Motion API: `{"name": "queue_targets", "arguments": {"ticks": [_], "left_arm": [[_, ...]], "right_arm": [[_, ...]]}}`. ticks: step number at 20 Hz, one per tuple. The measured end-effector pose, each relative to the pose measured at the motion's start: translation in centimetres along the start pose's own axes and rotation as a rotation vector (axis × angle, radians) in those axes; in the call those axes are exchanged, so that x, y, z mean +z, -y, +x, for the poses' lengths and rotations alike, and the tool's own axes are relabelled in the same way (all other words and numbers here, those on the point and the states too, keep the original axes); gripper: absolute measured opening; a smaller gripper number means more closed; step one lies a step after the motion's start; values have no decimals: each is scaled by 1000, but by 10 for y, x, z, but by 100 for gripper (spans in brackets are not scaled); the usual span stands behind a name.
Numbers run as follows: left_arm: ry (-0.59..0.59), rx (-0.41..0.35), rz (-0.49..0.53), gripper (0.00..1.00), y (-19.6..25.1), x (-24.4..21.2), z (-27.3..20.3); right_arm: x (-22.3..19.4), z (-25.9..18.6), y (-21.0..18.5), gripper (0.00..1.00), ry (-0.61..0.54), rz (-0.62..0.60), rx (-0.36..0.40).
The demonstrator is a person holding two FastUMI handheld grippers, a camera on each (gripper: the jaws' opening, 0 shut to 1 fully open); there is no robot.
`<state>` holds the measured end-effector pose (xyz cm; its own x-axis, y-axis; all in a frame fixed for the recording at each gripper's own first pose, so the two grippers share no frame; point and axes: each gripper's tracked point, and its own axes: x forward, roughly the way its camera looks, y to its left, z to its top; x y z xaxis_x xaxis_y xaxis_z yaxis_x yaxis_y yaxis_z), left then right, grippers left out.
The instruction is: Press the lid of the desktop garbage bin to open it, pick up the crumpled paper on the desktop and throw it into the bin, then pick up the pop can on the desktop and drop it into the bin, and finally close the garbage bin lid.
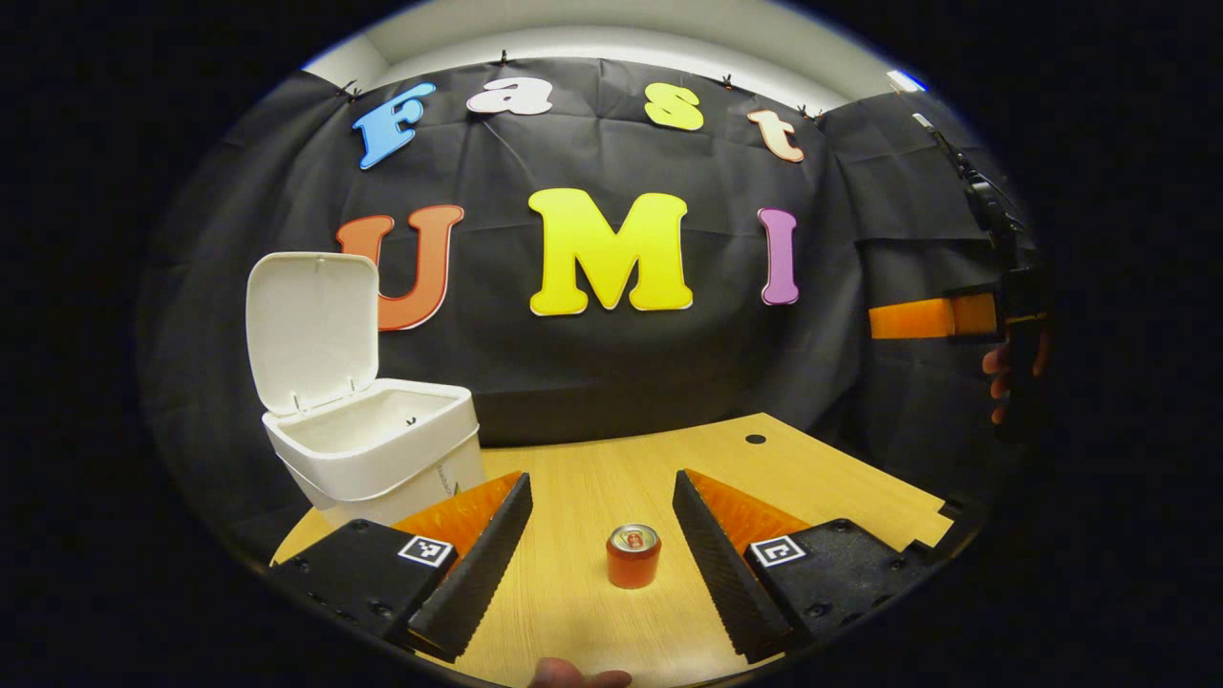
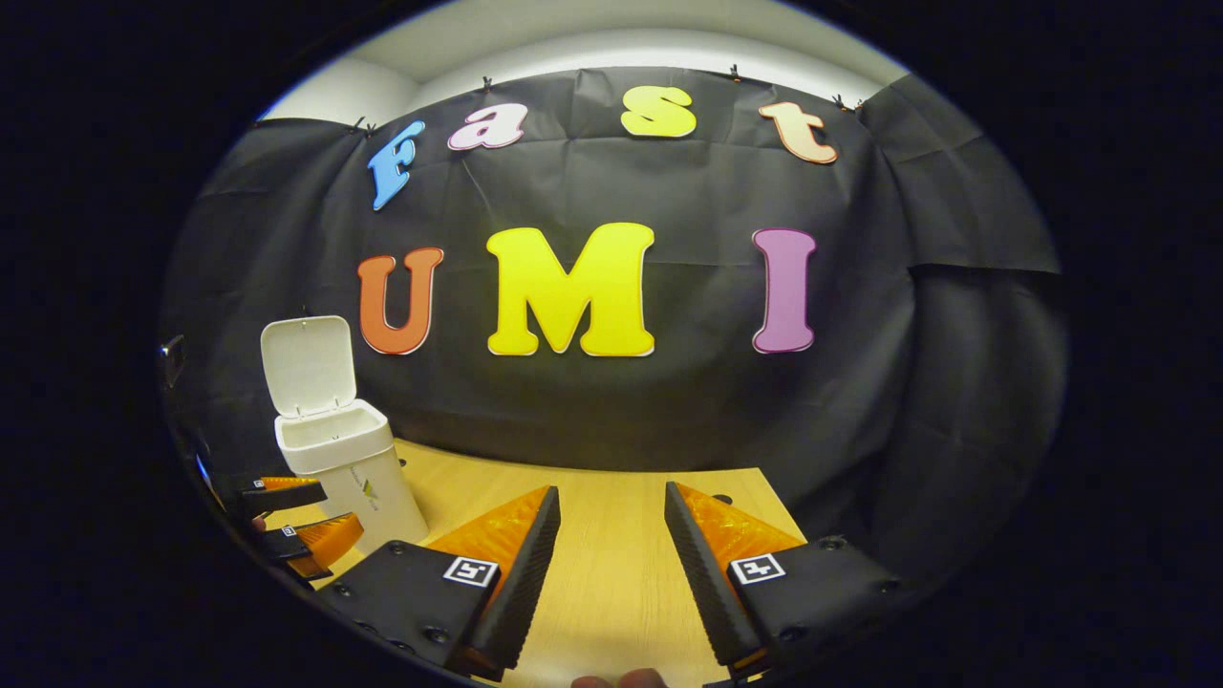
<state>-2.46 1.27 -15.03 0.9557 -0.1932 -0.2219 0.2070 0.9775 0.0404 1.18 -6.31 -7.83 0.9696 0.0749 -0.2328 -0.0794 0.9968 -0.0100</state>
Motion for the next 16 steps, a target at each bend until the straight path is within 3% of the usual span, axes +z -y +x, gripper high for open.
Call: {"name": "queue_targets", "arguments": {"ticks": [7,16], "left_arm": [[-107,-10,-66,97,22,-90,36],[-186,18,-61,97,31,-164,86]], "right_arm": [[-37,-19,27,76,-87,-23,-38],[-60,-30,34,76,-129,18,-59]]}}
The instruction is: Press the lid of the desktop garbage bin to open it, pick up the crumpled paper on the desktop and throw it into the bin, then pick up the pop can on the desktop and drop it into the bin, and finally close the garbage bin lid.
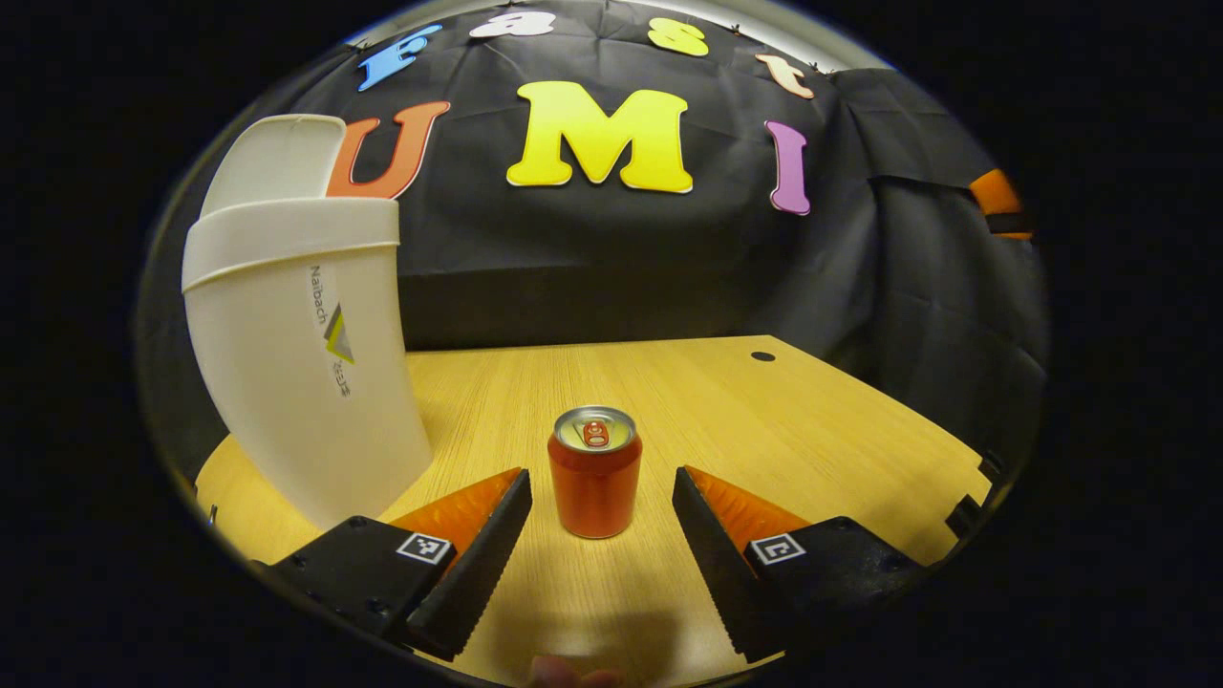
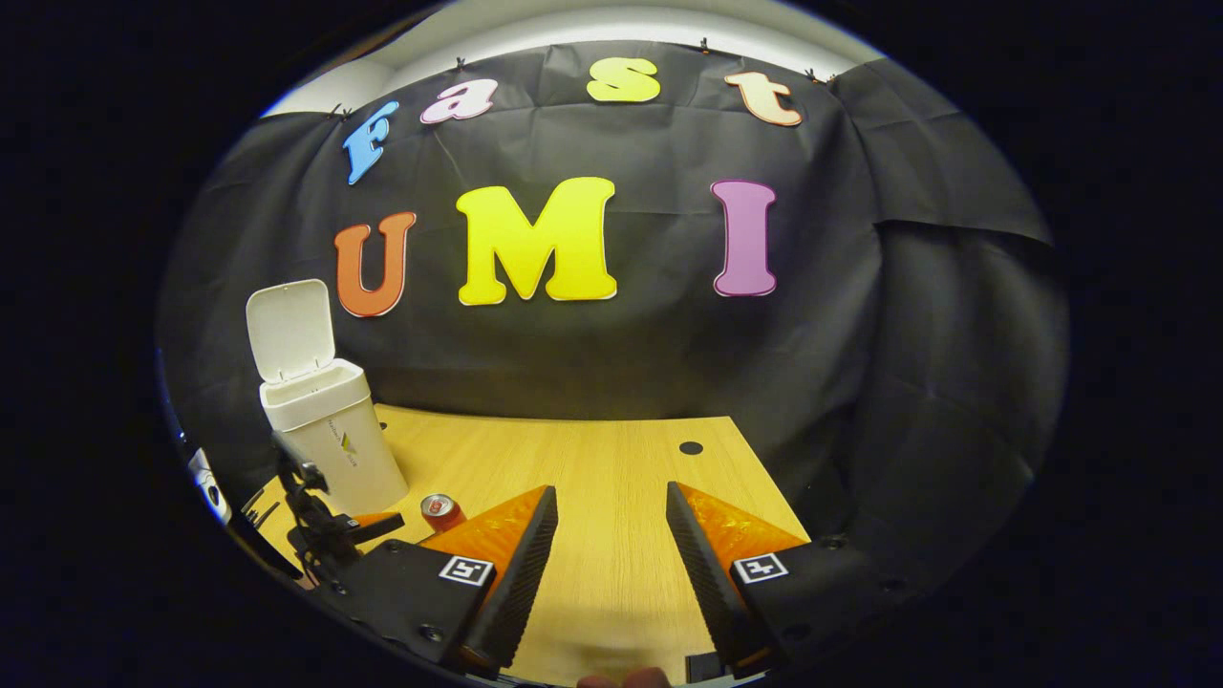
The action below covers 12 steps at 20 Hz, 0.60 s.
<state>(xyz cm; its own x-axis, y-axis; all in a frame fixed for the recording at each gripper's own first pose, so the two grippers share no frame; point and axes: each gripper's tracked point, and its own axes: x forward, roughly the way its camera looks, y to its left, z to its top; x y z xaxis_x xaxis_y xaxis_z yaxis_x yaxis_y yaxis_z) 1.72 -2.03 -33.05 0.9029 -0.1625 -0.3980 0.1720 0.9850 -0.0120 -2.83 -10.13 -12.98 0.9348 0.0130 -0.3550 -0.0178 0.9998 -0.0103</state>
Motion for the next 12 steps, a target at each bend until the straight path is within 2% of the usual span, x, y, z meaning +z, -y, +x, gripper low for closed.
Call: {"name": "queue_targets", "arguments": {"ticks": [1,2,12], "left_arm": [[-1,8,-4,100,-2,-4,7],[-4,13,-4,98,-4,-9,15],[-17,1,31,98,-5,-22,60]], "right_arm": [[-4,0,2,76,-11,-8,-4],[-9,-1,4,75,-24,-14,-3],[-19,7,12,76,-63,-28,-24]]}}
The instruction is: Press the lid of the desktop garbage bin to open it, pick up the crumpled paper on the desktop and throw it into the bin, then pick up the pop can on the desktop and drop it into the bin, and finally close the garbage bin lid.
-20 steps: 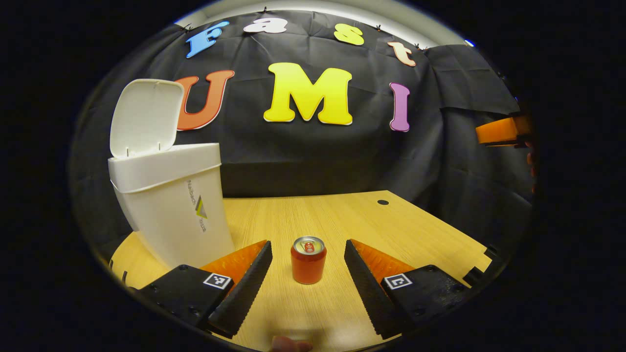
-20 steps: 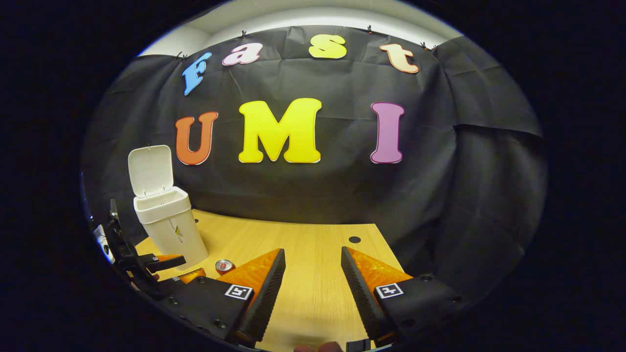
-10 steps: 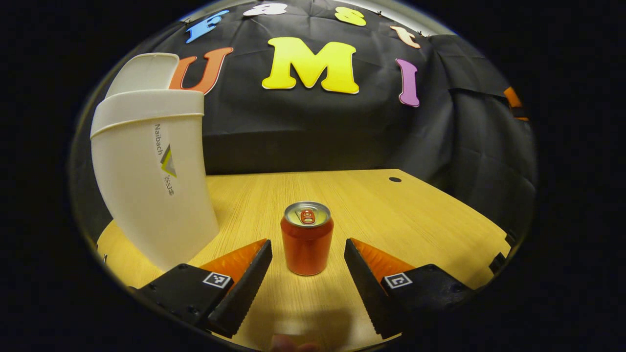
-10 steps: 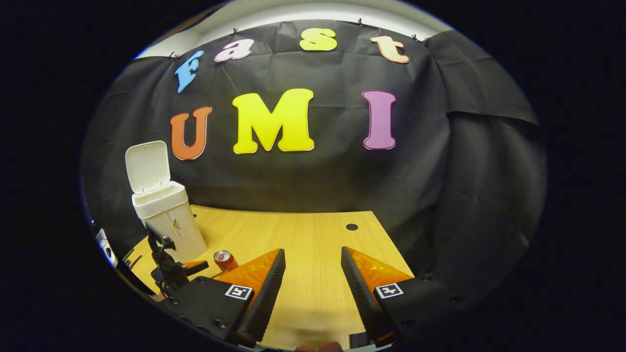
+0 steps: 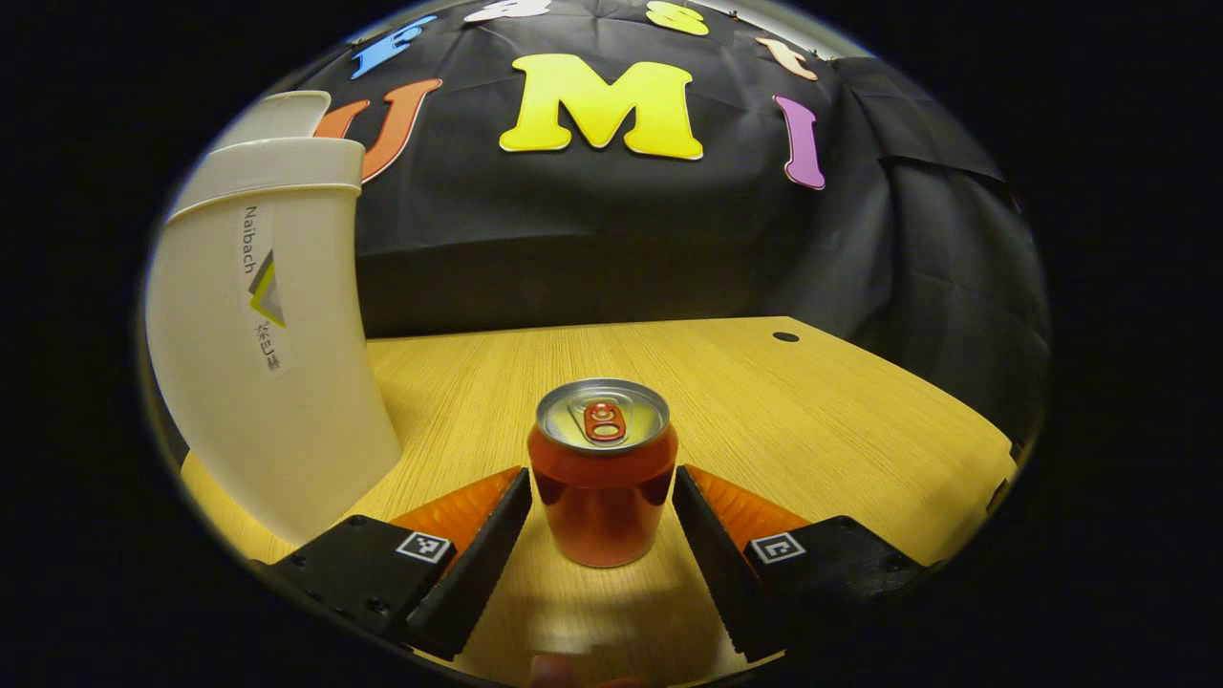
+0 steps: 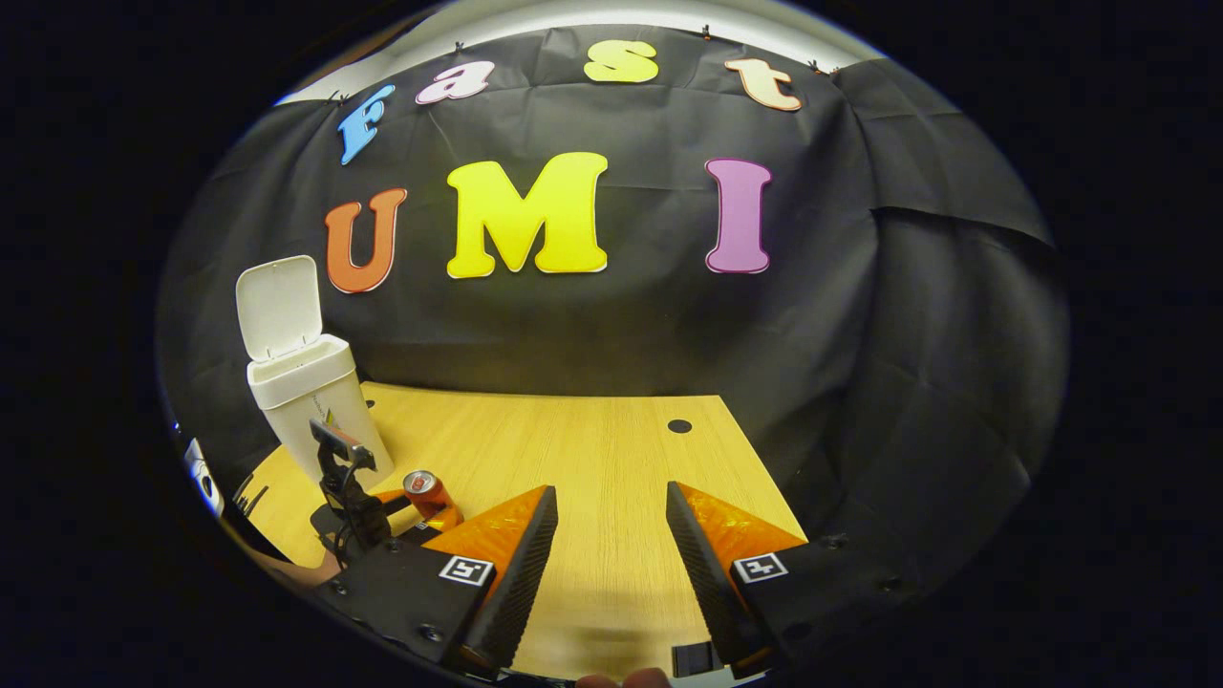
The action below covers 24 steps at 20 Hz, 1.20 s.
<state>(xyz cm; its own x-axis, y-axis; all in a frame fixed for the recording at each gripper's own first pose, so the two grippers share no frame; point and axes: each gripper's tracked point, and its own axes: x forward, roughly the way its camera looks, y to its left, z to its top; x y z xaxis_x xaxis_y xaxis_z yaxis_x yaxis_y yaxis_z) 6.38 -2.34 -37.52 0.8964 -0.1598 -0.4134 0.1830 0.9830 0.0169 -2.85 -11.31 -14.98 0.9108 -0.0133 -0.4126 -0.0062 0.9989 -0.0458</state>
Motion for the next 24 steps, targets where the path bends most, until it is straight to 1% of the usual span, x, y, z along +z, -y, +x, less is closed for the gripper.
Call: {"name": "queue_targets", "arguments": {"ticks": [5,6,11,15,18,21,24], "left_arm": [[1,0,28,96,-1,1,8],[-1,-2,34,87,-1,2,8],[-6,-3,38,84,-2,5,6],[30,-7,66,82,-4,25,-3],[54,-11,62,82,-4,54,-18],[101,-13,40,82,-5,100,-39],[149,2,37,82,-12,146,-58]], "right_arm": [[1,5,-4,76,-6,-1,7],[-1,5,-5,76,-9,0,9],[4,8,-11,76,-6,-3,21],[3,10,-16,76,-11,5,32],[11,10,-21,76,7,16,42],[24,10,-27,76,39,32,52],[35,11,-33,76,67,39,61]]}}
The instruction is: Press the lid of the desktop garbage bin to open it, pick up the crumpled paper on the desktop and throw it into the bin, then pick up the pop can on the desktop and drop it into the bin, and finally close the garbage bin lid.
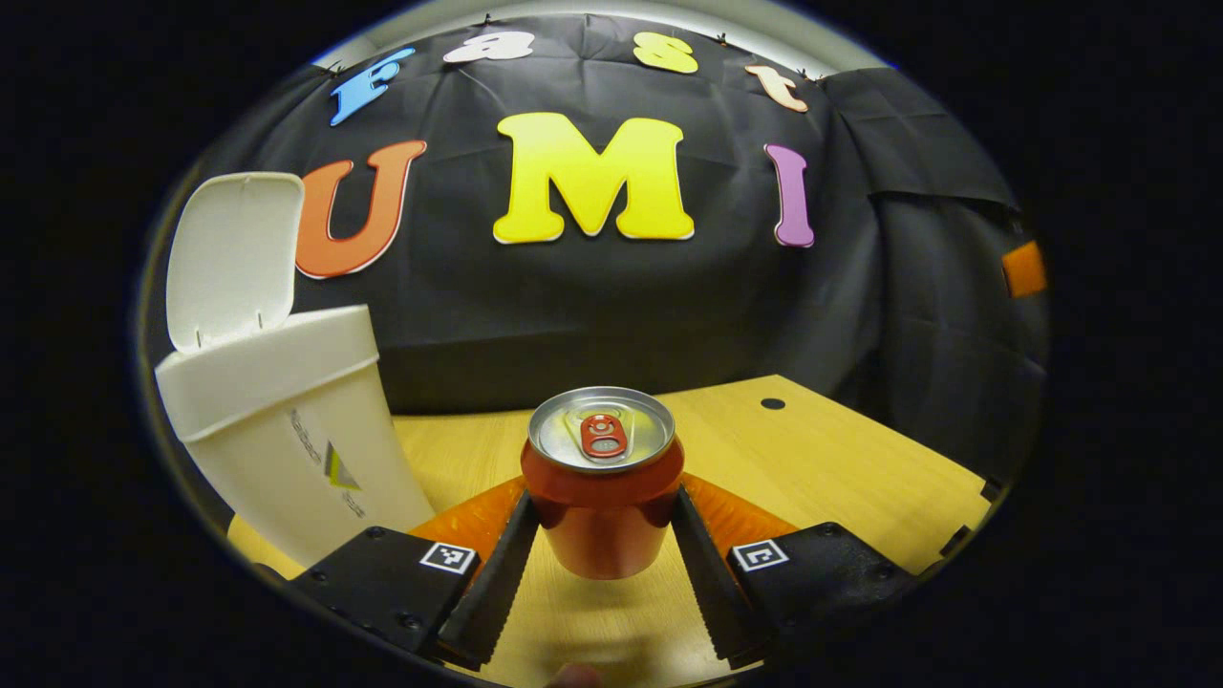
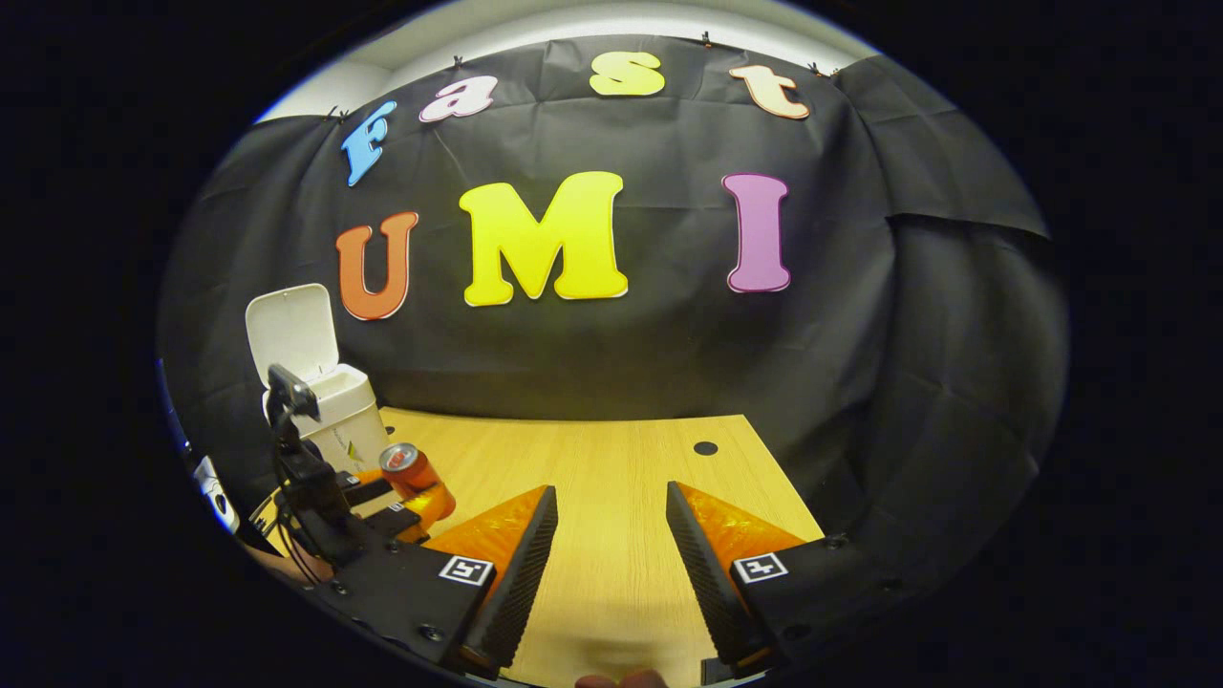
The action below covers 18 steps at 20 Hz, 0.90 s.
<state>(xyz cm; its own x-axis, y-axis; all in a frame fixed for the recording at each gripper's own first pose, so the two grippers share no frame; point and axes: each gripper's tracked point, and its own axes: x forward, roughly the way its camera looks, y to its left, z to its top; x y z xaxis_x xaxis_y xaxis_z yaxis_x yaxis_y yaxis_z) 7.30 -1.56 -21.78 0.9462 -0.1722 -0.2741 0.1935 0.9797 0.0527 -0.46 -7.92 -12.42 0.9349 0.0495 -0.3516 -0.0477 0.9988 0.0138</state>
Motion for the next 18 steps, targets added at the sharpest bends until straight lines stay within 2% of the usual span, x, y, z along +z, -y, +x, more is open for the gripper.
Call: {"name": "queue_targets", "arguments": {"ticks": [2,11,15,18], "left_arm": [[26,4,-28,82,-6,26,-6],[168,165,-28,82,-89,156,-33],[207,249,-32,82,-138,191,-40],[203,309,-31,82,-169,199,-43]], "right_arm": [[7,0,-4,76,15,2,10],[27,5,-20,76,51,42,51],[37,11,-21,76,72,75,61],[44,15,-23,76,78,91,61]]}}
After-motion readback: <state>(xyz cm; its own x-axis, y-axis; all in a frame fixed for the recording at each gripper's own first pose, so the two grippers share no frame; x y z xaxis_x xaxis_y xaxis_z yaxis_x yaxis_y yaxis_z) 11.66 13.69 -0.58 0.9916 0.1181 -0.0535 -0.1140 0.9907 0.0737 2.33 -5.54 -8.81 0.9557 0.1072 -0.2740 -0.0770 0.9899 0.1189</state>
